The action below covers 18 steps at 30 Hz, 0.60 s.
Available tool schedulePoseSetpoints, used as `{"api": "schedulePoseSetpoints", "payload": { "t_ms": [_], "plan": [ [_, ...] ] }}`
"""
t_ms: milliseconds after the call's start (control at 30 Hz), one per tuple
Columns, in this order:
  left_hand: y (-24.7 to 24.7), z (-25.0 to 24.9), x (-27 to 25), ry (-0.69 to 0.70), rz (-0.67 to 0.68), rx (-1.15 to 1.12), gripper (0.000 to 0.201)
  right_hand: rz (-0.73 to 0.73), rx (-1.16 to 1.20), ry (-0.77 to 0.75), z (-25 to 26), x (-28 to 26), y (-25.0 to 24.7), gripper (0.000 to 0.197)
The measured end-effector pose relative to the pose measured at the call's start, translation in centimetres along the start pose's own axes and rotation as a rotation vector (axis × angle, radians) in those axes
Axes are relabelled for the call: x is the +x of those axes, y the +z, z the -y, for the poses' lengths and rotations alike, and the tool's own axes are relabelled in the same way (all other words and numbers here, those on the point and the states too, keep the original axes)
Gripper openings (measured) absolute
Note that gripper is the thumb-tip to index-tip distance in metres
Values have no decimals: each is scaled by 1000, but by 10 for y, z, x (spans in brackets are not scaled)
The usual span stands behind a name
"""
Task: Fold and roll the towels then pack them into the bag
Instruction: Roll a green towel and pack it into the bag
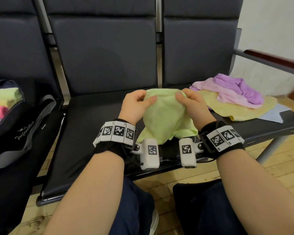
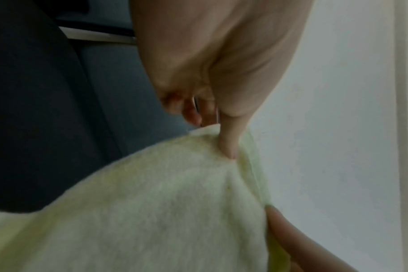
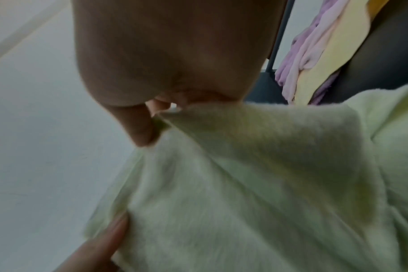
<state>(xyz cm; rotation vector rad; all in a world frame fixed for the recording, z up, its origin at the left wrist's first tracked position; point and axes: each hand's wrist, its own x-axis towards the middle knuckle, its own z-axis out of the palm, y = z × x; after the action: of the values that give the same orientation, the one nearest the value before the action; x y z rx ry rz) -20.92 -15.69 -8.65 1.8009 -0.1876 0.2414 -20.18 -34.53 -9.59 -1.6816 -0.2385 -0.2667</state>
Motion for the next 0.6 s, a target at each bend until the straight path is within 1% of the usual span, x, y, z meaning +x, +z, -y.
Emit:
{"api": "schedulePoseSetpoints", "payload": {
  "t_ms": [33,67,133,167,200,233,267,300,333,367,400,433,467,533,567,600],
  "plan": [
    [-3,2,2,50,-52,57,9,32,16,33,0,0,-2,27],
    [-5,4,3,84,-74,108,14,84,31,80,1,-1,-4,27],
    [-9,3,2,86,-64,142,13,277,70,190,5,-5,-5,24],
    [-10,3,2,59,-40,129,10,372,73,238,6,-6,-4,29],
    [-11,2,1,25,-5,106,11,419,38,268,7,-7,-3,40],
    [-11,-1,-1,-13,44,92,17,406,-21,275,6,-6,-1,47],
    [-11,-4,-3,-44,104,58,19,360,-86,252,5,-5,1,46],
    [-10,-8,-6,-78,157,-2,18,311,-143,211,3,-4,4,38],
    [-11,-12,-8,-109,205,-83,15,282,-180,171,0,-3,6,25],
    [-11,-15,-11,-135,249,-156,14,286,-189,149,-3,-1,8,13],
    [-12,-18,-12,-161,287,-209,13,312,-186,136,-4,0,10,16],
    [-13,-20,-13,-178,316,-206,16,352,-173,127,-7,1,12,27],
    [-15,-20,-13,-184,329,-141,18,403,-161,122,-6,2,15,37],
    [-20,-17,-12,-133,331,58,13,537,-147,127,-1,0,25,51],
    [-22,-15,-13,-97,342,108,14,612,-142,149,0,0,30,54],
    [-24,-13,-13,-68,363,131,22,674,-149,184,1,-1,35,54]
  ]
}}
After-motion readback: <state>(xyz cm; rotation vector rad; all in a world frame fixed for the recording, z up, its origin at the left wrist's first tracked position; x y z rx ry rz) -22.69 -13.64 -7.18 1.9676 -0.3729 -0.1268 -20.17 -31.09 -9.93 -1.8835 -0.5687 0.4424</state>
